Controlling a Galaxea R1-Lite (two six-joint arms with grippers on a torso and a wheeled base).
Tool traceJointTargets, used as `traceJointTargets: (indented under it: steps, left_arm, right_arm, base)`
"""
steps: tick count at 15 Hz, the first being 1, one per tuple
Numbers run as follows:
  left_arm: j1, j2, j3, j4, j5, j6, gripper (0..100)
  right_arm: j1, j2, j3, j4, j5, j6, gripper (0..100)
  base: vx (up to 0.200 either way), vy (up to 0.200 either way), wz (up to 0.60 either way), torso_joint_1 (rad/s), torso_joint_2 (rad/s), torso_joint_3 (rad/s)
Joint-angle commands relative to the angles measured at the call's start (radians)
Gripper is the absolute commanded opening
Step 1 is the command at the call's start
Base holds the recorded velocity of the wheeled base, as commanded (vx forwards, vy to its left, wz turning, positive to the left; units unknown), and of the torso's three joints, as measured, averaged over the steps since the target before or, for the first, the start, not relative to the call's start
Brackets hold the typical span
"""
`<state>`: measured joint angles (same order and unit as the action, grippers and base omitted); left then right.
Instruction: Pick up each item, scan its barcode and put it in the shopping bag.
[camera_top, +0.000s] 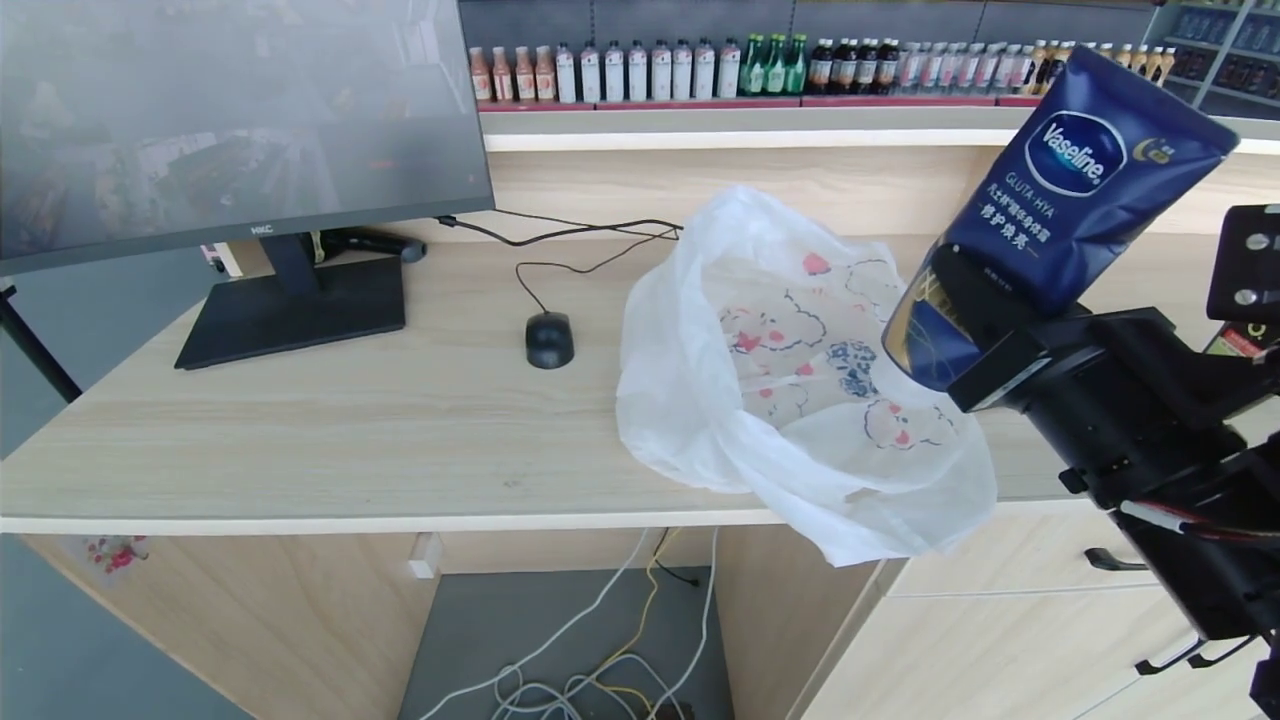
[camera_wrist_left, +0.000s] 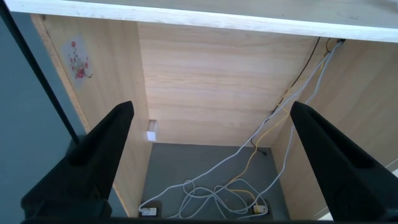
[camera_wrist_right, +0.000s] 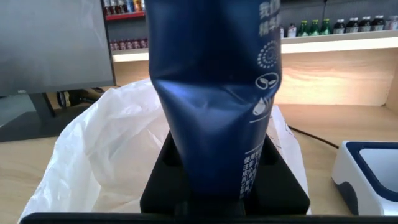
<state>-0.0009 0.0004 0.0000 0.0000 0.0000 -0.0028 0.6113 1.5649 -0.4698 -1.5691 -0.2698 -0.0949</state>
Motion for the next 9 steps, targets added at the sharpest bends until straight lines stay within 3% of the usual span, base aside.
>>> traceJointTargets:
  steps: [1, 3, 9]
  left_arm:
    - [0.001, 0.0, 0.0, 0.0, 0.0, 0.0, 100]
    - [-0.001, 0.0, 0.0, 0.0, 0.0, 0.0, 100]
    - [0.001, 0.0, 0.0, 0.0, 0.0, 0.0, 100]
  right_arm:
    - [0.002, 0.009, -0.003, -0.002, 0.0, 0.001, 0]
    - [0.018, 0.053, -0.036, -0.002, 0.0, 0.003, 0]
    - [0.015, 0.294, -0.357, -0.002, 0.001, 0.004, 0]
  base:
    - [0.0, 0.0, 0.0, 0.0, 0.0, 0.0]
    - [0.0, 0.0, 0.0, 0.0, 0.0, 0.0]
    - [0.0, 0.0, 0.0, 0.0, 0.0, 0.0]
